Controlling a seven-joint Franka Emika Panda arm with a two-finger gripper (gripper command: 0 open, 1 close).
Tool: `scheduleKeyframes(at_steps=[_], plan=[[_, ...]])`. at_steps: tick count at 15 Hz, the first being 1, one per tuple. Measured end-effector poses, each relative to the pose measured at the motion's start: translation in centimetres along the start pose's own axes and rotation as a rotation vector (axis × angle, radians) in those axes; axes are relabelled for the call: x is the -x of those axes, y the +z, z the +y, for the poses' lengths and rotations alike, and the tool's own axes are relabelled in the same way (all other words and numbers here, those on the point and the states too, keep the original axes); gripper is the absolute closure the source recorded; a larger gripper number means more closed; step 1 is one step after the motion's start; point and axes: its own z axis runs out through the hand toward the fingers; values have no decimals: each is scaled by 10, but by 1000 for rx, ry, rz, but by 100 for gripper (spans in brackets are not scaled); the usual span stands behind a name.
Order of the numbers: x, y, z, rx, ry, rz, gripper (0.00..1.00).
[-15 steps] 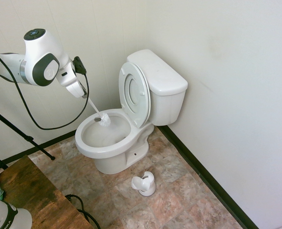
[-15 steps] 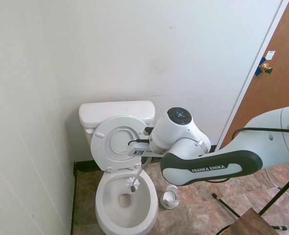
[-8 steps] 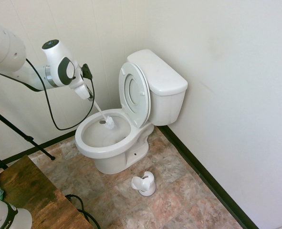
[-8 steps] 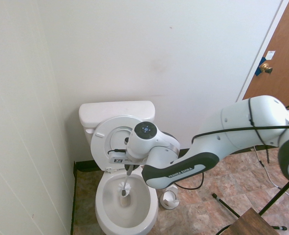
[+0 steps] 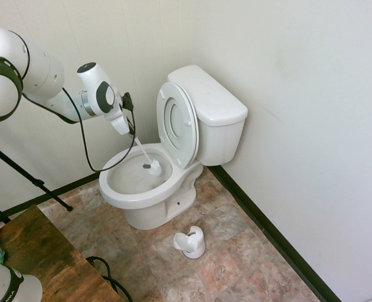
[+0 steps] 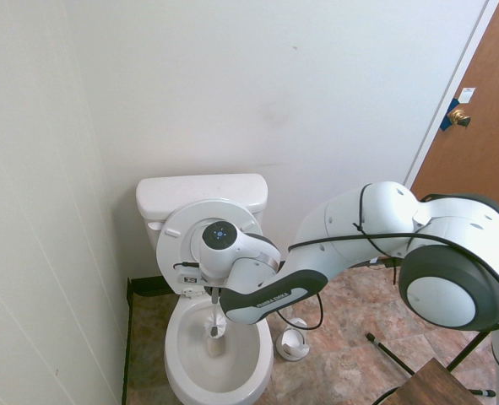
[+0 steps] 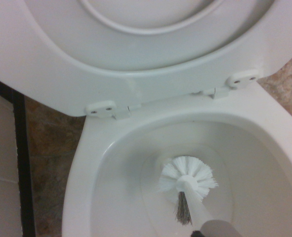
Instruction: Clean the toilet
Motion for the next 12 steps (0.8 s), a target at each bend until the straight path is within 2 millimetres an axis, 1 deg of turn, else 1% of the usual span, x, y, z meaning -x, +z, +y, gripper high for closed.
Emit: scheduleKeyframes(at_steps=[3,8,10,12], plan=[[15,9,-5,5,-12,-16,100],[22,25,-39,-6,-14,-10,100],[27,32,-49,3,-15,1,100],[27,44,-54,15,-13,12,100]])
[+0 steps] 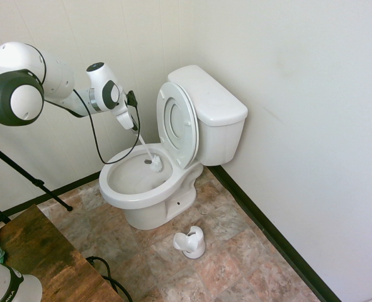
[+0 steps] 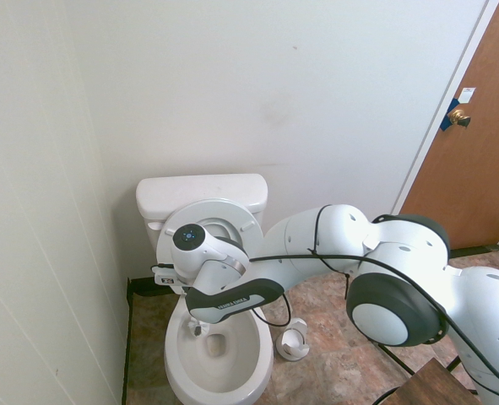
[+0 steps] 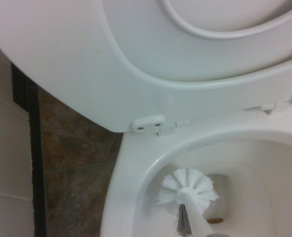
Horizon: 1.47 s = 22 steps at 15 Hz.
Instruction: Clean the toilet
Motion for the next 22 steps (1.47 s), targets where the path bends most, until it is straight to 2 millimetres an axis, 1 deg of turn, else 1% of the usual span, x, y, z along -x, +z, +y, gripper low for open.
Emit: scheduleKeyframes(at_steps=[3,7,9,12,14,17,18,20,22], plan=[[1,18,1,15,-7,9,100],[21,34,13,40,-42,4,100],[30,39,19,50,-70,1,100],[44,38,31,50,-103,-12,100],[55,27,47,43,-128,-32,100],[66,0,79,49,-163,-58,100],[65,-9,90,59,-170,-62,100],[57,-23,113,87,-183,-66,100],[38,-30,135,117,-182,-60,100]])
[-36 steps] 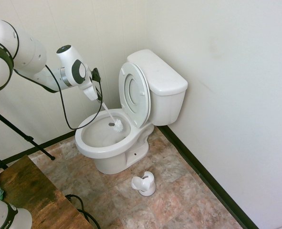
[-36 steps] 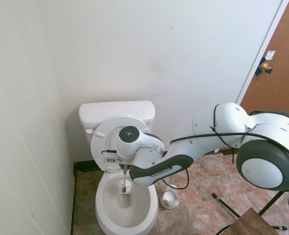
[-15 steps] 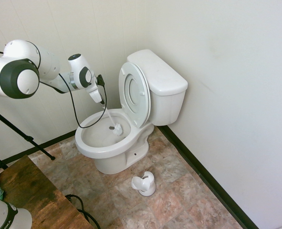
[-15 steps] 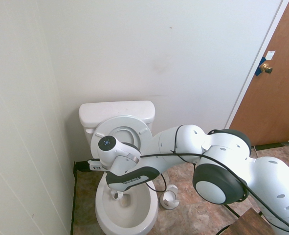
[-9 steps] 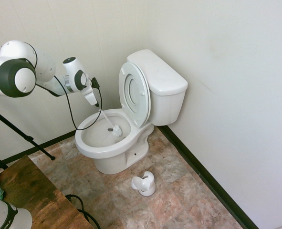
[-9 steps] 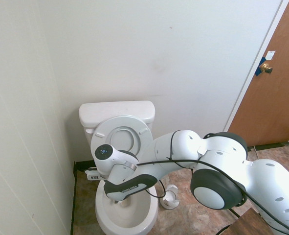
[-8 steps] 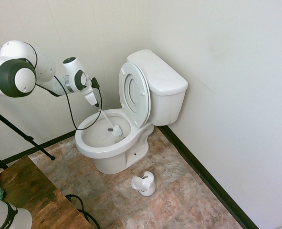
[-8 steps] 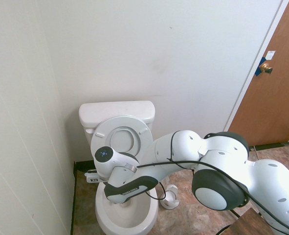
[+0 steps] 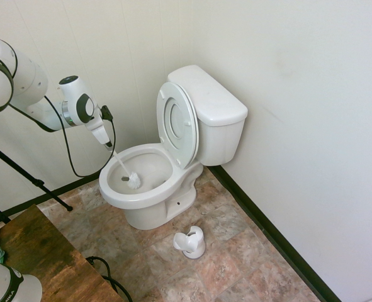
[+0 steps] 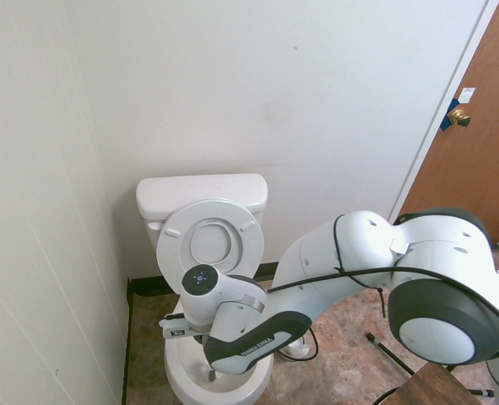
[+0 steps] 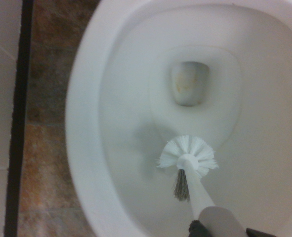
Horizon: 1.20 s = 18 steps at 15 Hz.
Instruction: Clean the toilet
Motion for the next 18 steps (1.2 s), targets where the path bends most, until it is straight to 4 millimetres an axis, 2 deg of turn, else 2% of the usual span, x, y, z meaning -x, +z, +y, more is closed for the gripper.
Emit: scheduleKeyframes(at_steps=[2,4,8,12,18], plan=[[-24,4,20,24,18,0,100],[-50,16,33,34,42,-8,100],[-95,24,35,14,113,-1,100],[-114,22,12,-4,149,-7,100],[-115,22,-54,-12,141,26,100]])
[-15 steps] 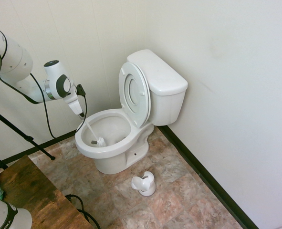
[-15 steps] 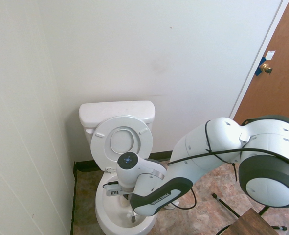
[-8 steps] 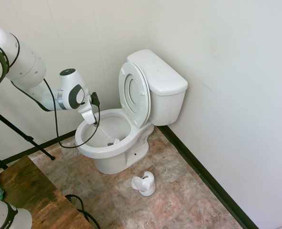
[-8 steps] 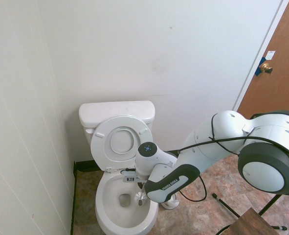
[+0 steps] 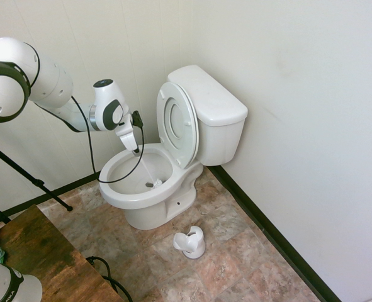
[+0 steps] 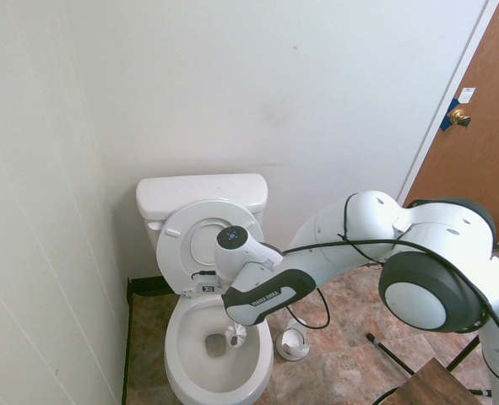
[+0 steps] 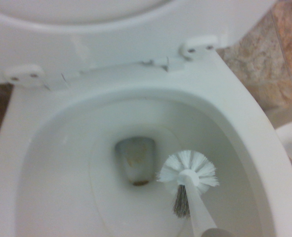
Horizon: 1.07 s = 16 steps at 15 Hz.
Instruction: Clean the toilet
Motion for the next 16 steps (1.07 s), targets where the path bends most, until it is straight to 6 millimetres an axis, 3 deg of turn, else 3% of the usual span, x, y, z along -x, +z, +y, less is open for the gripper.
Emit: scheduleKeyframes(at_steps=[5,8,11,13,16], plan=[[64,-14,-28,-28,-64,-1,100],[106,-20,-20,-21,-111,-11,100],[140,-20,0,4,-161,-27,100],[145,-18,19,29,-180,-26,100],[113,-27,43,29,-156,-22,100]])
